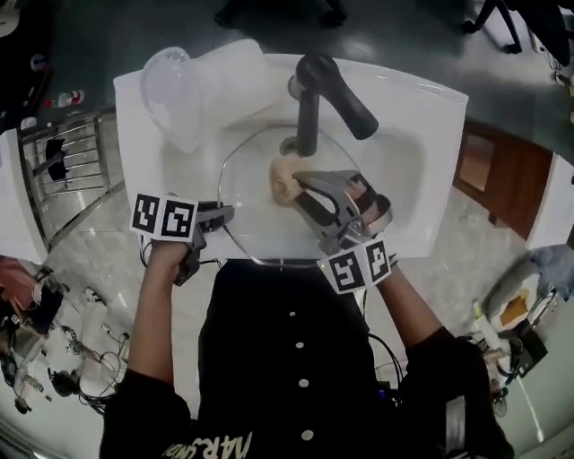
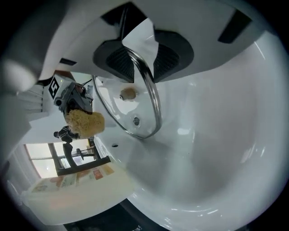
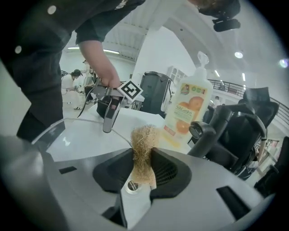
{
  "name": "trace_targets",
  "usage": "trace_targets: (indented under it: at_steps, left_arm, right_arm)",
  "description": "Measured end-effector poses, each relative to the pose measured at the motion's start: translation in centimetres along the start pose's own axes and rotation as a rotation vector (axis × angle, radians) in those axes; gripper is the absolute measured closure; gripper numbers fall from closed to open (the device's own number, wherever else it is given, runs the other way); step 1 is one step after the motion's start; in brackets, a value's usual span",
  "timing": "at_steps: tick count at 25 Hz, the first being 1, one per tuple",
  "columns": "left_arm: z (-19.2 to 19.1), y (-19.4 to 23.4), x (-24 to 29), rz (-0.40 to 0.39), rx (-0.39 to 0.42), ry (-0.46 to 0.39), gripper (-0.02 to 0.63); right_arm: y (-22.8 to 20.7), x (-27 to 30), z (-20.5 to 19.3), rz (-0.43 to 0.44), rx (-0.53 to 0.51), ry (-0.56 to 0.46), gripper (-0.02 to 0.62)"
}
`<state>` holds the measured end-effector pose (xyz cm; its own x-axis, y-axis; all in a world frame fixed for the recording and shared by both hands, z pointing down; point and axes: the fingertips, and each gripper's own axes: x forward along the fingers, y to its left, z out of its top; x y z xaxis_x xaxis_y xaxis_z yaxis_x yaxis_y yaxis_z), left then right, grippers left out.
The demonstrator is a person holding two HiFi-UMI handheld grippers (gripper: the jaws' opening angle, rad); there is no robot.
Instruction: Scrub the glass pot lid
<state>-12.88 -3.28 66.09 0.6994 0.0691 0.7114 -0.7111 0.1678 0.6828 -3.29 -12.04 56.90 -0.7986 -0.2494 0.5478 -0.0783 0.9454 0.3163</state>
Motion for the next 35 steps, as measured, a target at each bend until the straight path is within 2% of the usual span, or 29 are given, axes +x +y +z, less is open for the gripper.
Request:
trace_targets:
  at_steps: [5,10,14,18,25,31,35]
  left_arm:
    - [0.0,0.2,0.2,-0.01,-0.03,0.02,0.468]
    - [0.0,0.4,0.3,0.003,0.005,0.05,0.465]
    - [0.0,0.4,0.3,-0.003,0.015,0.046,0.463]
    - [0.2,0.1,0.1,-0.004,0.035,0.04,0.462]
    - [0.3,0.3,0.0,0.021,0.056,0.023,0.462]
    - [0.5,0.3,-0.1,0.022,0.053,0.014,0.463]
    - [0.6,0.0,-0.2,0.021,0.052,0.009,0.463]
  right_arm:
    - [1.5,2.5,-1.0,0.053,-0.165,0.048,0.46]
    - [3.3,6.6,-2.0,0.143,-0.375,0.098,0.462]
    - [4.1,9.8,-2.8,0.201,-0.473,0.125,0.462]
    - [5.1,11.9,-3.5,0.246,-0.495,0.145,0.463]
    - [5.1,12.5,-3.8,0.273,-0.451,0.186,0.465]
    - [4.2,11.7,-6.6,0.31,-0.445,0.301,0.466]
    - [3.4,10.5,-7.9,0.322,-0.439,0.337,0.466]
